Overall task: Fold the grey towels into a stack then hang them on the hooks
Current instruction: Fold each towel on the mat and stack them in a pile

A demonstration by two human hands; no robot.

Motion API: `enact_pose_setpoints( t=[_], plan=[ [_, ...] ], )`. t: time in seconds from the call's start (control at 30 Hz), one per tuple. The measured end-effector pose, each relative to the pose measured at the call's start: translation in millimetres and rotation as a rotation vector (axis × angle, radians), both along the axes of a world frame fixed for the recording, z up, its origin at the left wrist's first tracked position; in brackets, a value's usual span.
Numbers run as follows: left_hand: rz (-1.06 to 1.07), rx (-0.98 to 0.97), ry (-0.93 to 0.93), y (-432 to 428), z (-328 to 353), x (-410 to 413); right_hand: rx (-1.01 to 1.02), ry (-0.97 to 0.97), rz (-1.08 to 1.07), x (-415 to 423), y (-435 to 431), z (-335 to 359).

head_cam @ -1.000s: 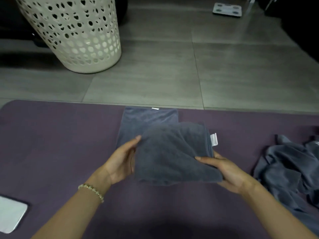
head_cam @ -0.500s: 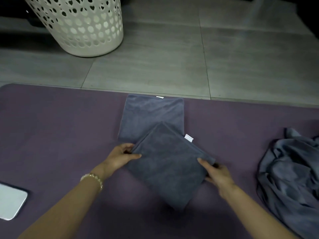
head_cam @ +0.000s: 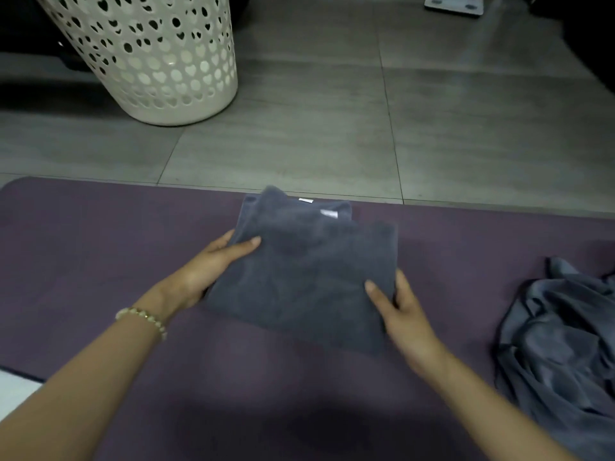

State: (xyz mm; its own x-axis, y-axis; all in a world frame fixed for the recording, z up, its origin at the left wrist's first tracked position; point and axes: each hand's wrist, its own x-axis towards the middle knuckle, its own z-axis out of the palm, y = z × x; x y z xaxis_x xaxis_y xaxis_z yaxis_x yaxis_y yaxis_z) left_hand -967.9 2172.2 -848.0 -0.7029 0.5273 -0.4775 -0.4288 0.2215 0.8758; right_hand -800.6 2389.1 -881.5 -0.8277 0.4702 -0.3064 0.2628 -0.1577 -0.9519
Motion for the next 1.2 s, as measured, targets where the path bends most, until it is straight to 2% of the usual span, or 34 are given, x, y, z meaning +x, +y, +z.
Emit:
enact_pose_setpoints(
  t=[0.1,0.17,0.27,0.33,0.37,0.47,0.57,0.77,0.83,0.87,0.93,1.0,1.2],
  plan=[
    [0.127,0.055,0.098,6,2,-27,0.097,0.082,0.036,-50,16,20],
    [0.159,0.055,0.114,7,-7,-47,0.126,0.070,0.012,-78,23,15],
    [0.170,-0.118,0.022,-3,-45,-64,0.141,-0.164,0.003,-101,27,-21],
    [0.241,-0.210,-0.066,-14,-75,-59,0.144,-0.370,0.059,-98,24,-47],
    [0.271,-0.262,-0.057,-18,-87,-53,0.139,-0.413,0.057,-94,22,-55],
    [0.345,-0.413,0.119,-20,-101,-37,0.162,-0.388,0.015,-90,22,-63],
    [0.421,-0.360,0.316,-18,-102,-32,0.167,-0.360,0.028,-91,22,-61],
    [0.527,-0.368,0.366,-12,-103,-22,0.128,-0.331,-0.065,-82,16,-67],
    [0.566,-0.361,0.453,-10,-95,-17,0.137,-0.326,-0.021,-77,21,-66],
    [0.571,-0.366,0.518,-7,-89,-13,0.204,-0.335,0.034,-72,27,-62],
    [0.512,-0.384,0.633,0,-76,-3,0.477,-0.378,0.207,-54,45,-52],
    [0.360,-0.409,0.709,15,-70,12,0.742,-0.394,0.342,-25,69,-40],
    [-0.253,-0.548,0.780,105,-54,75,1.013,-0.521,0.354,81,161,9]
  ],
)
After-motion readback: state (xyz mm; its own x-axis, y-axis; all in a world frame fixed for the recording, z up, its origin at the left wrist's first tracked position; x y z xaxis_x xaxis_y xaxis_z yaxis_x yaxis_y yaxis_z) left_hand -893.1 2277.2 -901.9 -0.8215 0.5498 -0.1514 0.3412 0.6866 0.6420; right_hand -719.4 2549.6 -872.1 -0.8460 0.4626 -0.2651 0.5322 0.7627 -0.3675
